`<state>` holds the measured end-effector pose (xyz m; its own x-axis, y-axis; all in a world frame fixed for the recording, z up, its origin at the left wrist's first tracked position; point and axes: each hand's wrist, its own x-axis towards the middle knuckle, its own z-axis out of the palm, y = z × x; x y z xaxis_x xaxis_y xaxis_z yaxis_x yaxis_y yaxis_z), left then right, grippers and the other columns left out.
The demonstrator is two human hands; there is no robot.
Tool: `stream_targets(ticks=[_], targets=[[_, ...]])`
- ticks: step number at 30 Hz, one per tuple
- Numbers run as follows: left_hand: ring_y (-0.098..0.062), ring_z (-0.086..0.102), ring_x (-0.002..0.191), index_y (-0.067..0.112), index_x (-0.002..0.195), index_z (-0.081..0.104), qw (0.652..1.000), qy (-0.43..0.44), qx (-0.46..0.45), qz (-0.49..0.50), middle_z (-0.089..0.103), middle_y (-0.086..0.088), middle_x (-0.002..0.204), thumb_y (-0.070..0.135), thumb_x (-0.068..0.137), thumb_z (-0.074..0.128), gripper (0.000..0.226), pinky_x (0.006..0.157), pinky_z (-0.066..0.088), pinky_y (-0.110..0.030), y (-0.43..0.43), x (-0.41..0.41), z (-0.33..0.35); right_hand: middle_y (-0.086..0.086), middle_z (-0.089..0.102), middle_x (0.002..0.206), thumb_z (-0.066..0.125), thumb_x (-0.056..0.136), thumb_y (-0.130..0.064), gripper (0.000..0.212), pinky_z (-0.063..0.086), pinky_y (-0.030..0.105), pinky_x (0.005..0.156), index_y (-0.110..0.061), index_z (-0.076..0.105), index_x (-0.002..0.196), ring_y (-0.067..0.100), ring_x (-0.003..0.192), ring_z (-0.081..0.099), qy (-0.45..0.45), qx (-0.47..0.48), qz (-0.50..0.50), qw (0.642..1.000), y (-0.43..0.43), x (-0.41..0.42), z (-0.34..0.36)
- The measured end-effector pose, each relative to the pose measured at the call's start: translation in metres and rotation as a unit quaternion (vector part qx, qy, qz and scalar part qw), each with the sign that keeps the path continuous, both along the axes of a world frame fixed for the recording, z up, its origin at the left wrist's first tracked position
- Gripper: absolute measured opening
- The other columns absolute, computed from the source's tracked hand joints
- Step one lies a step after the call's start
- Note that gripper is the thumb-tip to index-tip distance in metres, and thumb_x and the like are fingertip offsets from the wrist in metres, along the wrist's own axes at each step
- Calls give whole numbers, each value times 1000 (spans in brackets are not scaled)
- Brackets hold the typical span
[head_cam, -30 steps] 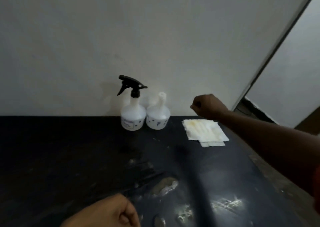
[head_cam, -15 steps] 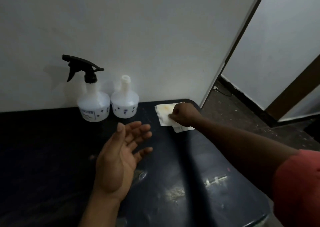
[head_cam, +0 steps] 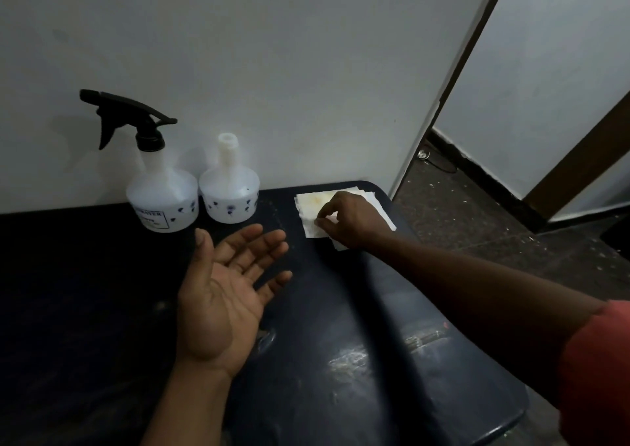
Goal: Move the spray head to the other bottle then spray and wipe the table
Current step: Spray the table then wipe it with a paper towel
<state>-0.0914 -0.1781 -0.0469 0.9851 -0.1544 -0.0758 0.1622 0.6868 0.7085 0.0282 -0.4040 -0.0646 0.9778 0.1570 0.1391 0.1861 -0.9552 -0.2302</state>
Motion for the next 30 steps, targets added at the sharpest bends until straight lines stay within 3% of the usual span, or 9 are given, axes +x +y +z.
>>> stream_targets(ticks=[6,9,14,17,21,24,27,30], targets=[[-25,68,109,17,109,69,1000,-1,-2,3,71,-15,118,66,87,38,62,78,54,-39,7,4,-1,2,71,96,65,86,-38,18,36,23,64,-25,78,90,18,81,64,-23,28,3,999,2,1,14],[-25,68,108,17,109,69,1000,3,-10,-1,71,-14,117,64,88,37,61,77,55,-39,10,4,-2,-4,70,92,68,85,-35,15,32,18,60,-24,78,88,6,71,54,-50,65,-4,997,4,1,25],[-25,68,107,17,109,69,1000,2,-6,-4,71,-15,117,63,89,38,59,80,54,-41,12,5,-3,-3,73,92,68,87,-31,15,45,23,68,-20,76,90,6,75,59,-55,130,-12,990,11,-7,49],[-25,68,107,16,110,68,1000,7,15,3,72,-14,115,61,87,40,57,80,53,-40,14,5,-3,-8,68,77,62,91,-28,13,43,21,64,-21,67,82,2,67,58,-43,212,-5,976,19,-18,69],[-24,68,107,18,109,66,993,-7,106,47,74,-9,110,47,84,62,39,78,54,-37,17,4,-2,5,55,72,52,98,-20,20,38,34,63,-14,59,81,19,67,49,46,395,40,917,40,-41,95],[-18,69,102,20,110,64,983,-36,165,76,75,-2,105,33,74,74,39,84,54,-38,19,4,-1,3,51,70,50,100,-19,24,37,31,59,-14,58,78,17,62,46,123,516,68,845,64,-60,112],[-23,70,104,14,117,62,987,-54,136,59,75,-7,110,31,69,80,54,86,56,-40,26,2,2,4,56,71,53,98,-25,27,42,29,56,-13,60,75,17,64,52,173,565,57,805,87,-76,119],[-28,71,102,12,116,65,993,-50,91,58,75,-12,111,28,69,81,52,80,58,-35,37,-4,5,14,66,85,63,90,-38,35,54,36,70,-3,66,86,29,79,63,226,568,52,790,105,-88,113]])
